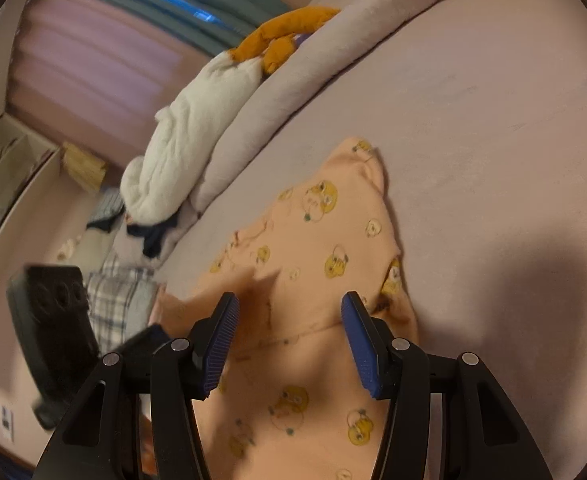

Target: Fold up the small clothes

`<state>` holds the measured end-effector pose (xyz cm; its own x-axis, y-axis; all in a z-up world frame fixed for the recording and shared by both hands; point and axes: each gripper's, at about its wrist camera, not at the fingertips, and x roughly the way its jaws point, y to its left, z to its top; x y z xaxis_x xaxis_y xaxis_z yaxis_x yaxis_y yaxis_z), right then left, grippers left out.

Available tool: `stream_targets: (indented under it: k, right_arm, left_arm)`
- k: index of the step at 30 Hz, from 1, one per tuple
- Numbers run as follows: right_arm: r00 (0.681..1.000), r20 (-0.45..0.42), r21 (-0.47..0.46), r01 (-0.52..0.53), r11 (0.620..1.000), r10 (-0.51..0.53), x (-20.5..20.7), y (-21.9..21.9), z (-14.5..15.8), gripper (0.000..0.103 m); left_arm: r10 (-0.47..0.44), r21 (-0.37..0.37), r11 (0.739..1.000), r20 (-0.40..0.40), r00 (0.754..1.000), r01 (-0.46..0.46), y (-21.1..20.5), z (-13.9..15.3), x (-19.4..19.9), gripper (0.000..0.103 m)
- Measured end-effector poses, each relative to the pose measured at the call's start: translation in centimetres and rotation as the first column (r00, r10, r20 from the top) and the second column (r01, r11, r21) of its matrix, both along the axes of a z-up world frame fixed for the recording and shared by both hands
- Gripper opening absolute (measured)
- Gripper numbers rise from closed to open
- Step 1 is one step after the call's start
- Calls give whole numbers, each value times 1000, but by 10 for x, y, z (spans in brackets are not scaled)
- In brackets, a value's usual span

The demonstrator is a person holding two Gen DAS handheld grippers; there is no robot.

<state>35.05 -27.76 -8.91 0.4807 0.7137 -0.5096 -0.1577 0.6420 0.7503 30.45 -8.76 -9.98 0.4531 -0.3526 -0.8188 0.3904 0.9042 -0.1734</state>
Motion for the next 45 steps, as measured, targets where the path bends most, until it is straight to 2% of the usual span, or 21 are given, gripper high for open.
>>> stream_targets:
  k: [1,2,3,4,5,8,11,15,17,21,24,27,29,30,31,32,33,38,41,42,45]
  right_arm:
    - [999,3,5,36,999,-36,-1,-5,0,54]
    - [998,7,12,68,998,-68,-3,-11,0,54]
    - [996,10,22,90,996,-90,-5,-17,1,54]
    - [995,7,31,104,994,-104,-7,-23,0,54]
    - [994,2,31,108,994,-108,-8,-27,0,54]
    - [996,2,-16,84,996,-84,-11,-29,4,54]
    - [999,38,-56,19,998,-17,-15,-17,13,54]
    - [981,74,-190,-163,968,179,-16,29,21,54]
    - [959,53,-232,-258,938,277,-12,61,22,54]
    - [927,54,-340,-333,879,372,-6,105,23,54]
    - [886,58,-396,-402,826,460,-7,136,22,54]
    - [849,104,-508,-402,762,518,-18,167,24,54]
    - [840,110,-608,-366,705,531,-19,186,20,53]
    - [841,109,-652,-341,677,529,-19,192,15,48]
    - [845,110,-693,-312,650,523,-19,196,10,28]
    - [849,103,-708,-303,638,519,-17,197,6,17]
    - [860,102,-702,-294,649,500,-14,193,3,10]
    - [933,175,-514,-186,837,315,-20,133,17,9]
    - [959,131,-404,-179,897,250,-19,95,9,10]
    - [964,107,-373,-186,909,242,-18,86,4,15]
    - [979,40,-282,-181,942,200,-13,64,-7,46]
  left_arm:
    - [-5,-32,999,-38,999,4,2,-8,3,96]
    - [-31,-144,989,-99,995,16,7,-14,7,96]
    - [-47,-270,963,-155,987,3,18,-20,8,97]
    - [-50,-344,939,-179,983,-15,25,-23,10,100]
    - [-38,-371,928,-186,982,-34,30,-25,10,101]
    - [64,-185,979,-123,990,-87,39,-27,4,101]
    - [37,-265,961,-150,988,-77,61,-33,-6,102]
    - [9,-174,984,-104,995,-27,71,-38,-22,102]
    - [13,-198,979,-129,992,-38,82,-44,-27,102]
    - [53,-277,957,-122,991,-86,112,-42,-53,102]
    - [119,-310,938,-137,983,-157,141,-45,-75,102]
    - [167,-323,924,-141,976,-205,160,-45,-91,102]
    - [199,-332,913,-145,969,-238,175,-44,-100,102]
    - [217,-346,903,-149,965,-257,184,-45,-104,102]
    - [226,-355,896,-151,962,-267,189,-42,-107,102]
    - [238,-366,888,-153,959,-279,195,-42,-109,102]
    - [250,-372,882,-150,957,-289,198,-41,-110,102]
    - [279,-408,857,-147,949,-315,204,-40,-113,102]
    - [289,-426,843,-154,945,-327,207,-41,-117,102]
    - [291,-432,839,-158,944,-331,213,-41,-119,102]
    - [303,-446,825,-167,938,-346,215,-42,-120,102]
